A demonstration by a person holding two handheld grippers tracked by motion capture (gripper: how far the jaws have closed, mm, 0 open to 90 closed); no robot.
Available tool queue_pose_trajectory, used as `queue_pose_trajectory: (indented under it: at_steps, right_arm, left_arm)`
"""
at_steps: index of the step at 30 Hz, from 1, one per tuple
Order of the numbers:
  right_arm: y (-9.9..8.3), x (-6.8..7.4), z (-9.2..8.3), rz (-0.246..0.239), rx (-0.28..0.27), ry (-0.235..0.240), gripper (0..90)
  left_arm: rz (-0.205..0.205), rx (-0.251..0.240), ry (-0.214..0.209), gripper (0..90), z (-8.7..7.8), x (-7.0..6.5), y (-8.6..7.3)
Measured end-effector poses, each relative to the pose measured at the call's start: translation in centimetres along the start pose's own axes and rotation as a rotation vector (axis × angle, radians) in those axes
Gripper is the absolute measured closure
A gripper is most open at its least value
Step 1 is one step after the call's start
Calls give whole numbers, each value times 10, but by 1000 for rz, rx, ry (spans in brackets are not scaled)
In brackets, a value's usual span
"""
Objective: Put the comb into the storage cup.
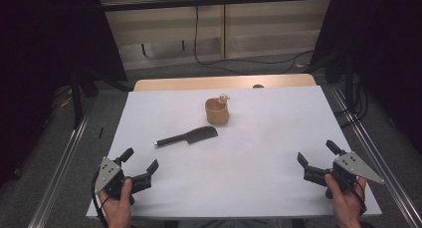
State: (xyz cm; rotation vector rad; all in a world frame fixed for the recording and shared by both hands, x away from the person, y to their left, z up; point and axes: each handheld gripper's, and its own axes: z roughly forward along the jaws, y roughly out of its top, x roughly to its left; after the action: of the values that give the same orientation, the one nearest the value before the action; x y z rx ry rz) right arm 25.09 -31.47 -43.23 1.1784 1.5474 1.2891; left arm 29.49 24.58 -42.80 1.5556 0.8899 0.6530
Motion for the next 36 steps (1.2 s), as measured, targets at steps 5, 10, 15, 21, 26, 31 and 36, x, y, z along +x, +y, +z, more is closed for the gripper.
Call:
queue_pose_trajectory:
  at_steps: [5, 10, 15, 21, 26, 31, 36]
  right_arm:
    - [-1, 0, 1, -2, 12, 9, 0]
    - [-2, 0, 3, 5, 21, 30, 0]
    - [-3, 0, 5, 9, 22, 38, 1]
    - [-3, 0, 7, 2, 25, 46, 1]
    - [-4, -2, 6, 8, 21, 46, 0]
    - [-3, 1, 4, 6, 17, 49, 1]
    - [-2, 2, 1, -1, 3, 56, 2]
  left_arm:
    - [-4, 45, -46, 35, 4, 0, 1]
    - [-18, 102, -109, 39, 11, 3, 4]
    - [11, 99, -115, 42, 15, 4, 6]
    - [15, 95, -153, 42, 18, 8, 12]
    - [17, 101, -194, 37, 20, 9, 15]
    - [15, 103, -212, 36, 24, 8, 19]
    - [28, 82, -226, 40, 29, 7, 32]
